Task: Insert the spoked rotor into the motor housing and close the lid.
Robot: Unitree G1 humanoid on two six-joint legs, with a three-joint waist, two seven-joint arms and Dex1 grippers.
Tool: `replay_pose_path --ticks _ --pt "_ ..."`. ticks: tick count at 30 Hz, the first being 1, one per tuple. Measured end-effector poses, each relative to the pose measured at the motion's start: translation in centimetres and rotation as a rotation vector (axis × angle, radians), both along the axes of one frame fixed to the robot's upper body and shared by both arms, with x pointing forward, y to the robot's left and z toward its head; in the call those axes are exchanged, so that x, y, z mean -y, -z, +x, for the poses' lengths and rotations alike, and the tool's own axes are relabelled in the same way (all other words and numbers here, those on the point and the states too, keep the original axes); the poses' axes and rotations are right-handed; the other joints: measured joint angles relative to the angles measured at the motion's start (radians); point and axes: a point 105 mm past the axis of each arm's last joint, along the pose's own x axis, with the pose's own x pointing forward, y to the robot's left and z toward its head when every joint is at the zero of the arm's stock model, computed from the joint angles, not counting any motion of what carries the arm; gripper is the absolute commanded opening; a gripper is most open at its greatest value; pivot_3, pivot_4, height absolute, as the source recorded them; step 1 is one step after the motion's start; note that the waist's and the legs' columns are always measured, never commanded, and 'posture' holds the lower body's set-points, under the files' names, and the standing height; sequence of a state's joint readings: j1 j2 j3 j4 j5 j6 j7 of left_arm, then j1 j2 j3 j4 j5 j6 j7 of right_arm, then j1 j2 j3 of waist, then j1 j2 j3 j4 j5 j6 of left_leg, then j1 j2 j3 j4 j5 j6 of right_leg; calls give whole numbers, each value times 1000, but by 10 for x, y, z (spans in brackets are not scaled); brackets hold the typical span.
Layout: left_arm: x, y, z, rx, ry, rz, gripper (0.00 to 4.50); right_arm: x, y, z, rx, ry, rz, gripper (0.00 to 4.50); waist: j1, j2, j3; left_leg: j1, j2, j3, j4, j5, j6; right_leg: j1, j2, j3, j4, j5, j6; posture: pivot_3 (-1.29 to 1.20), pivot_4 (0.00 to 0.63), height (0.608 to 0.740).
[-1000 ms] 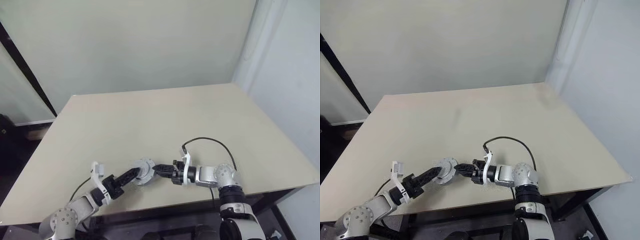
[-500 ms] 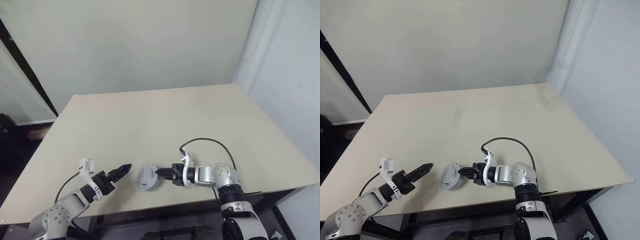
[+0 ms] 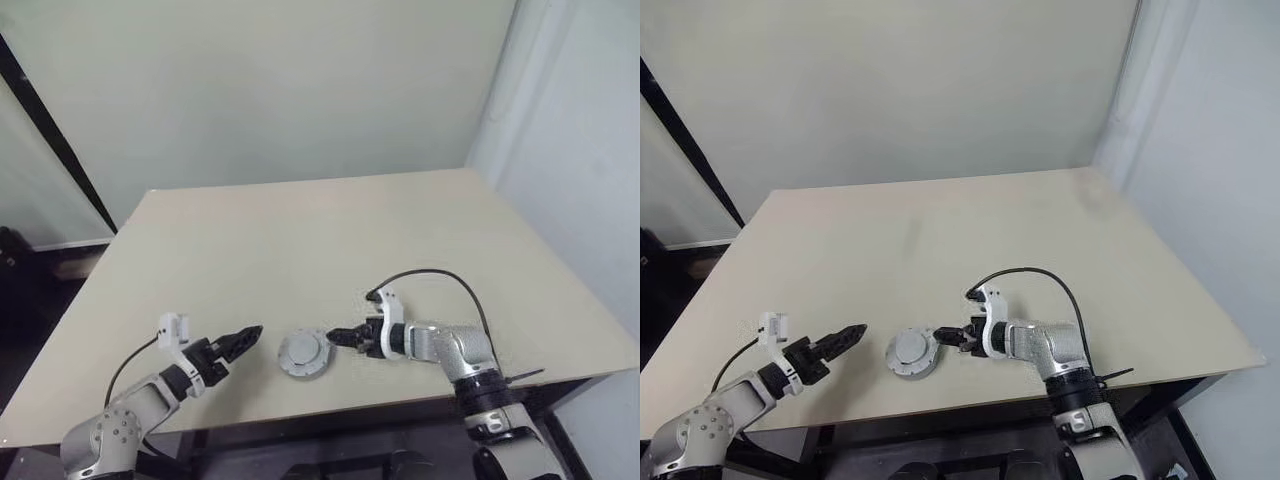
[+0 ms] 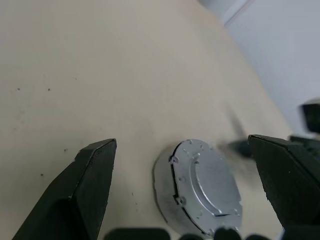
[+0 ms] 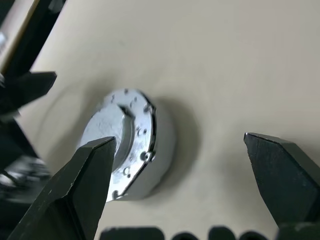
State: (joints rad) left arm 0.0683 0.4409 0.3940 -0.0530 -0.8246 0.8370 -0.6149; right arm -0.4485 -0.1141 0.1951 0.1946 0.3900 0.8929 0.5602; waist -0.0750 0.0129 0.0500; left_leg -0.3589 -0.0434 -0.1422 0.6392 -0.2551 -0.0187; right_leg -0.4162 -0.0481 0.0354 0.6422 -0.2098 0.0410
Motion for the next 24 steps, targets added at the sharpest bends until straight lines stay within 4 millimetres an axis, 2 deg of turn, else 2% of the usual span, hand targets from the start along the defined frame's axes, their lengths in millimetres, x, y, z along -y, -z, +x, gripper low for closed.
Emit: replay_pose_path --ticks 3,6,9,11,16,24 --pt "0 0 0 10 28 49 4500 -1 -16 1 202 -100 -29 4468 -1 0 0 1 1 0 0 0 0 0 1 0 0 0 0 0 0 740" --pt "-3 4 -6 36 110 197 4500 -8 -23 -5 410 -253 -94 4468 -1 0 0 1 1 1 -1 0 0 0 1 0 0 0 0 0 0 740" --pt "-2 10 -17 55 225 309 4500 -16 -26 -11 536 -349 -116 4468 1 0 0 1 1 1 -1 0 0 -1 1 0 0 -1 -1 0 0 740" --pt "2 10 -18 71 258 315 4500 -24 -28 -15 589 -389 -107 4468 2 -1 0 1 1 1 0 0 0 0 0 0 0 -1 -2 0 0 740" --pt "2 8 -17 88 287 349 4500 -39 -21 -26 604 -489 -101 4468 4 -2 1 1 1 0 1 0 0 1 1 0 1 -1 -1 0 0 740" --pt "11 19 -22 75 368 421 4500 -45 -1 -30 579 -583 -178 4468 4 -2 1 2 1 -1 1 0 0 1 1 0 2 0 0 0 0 740"
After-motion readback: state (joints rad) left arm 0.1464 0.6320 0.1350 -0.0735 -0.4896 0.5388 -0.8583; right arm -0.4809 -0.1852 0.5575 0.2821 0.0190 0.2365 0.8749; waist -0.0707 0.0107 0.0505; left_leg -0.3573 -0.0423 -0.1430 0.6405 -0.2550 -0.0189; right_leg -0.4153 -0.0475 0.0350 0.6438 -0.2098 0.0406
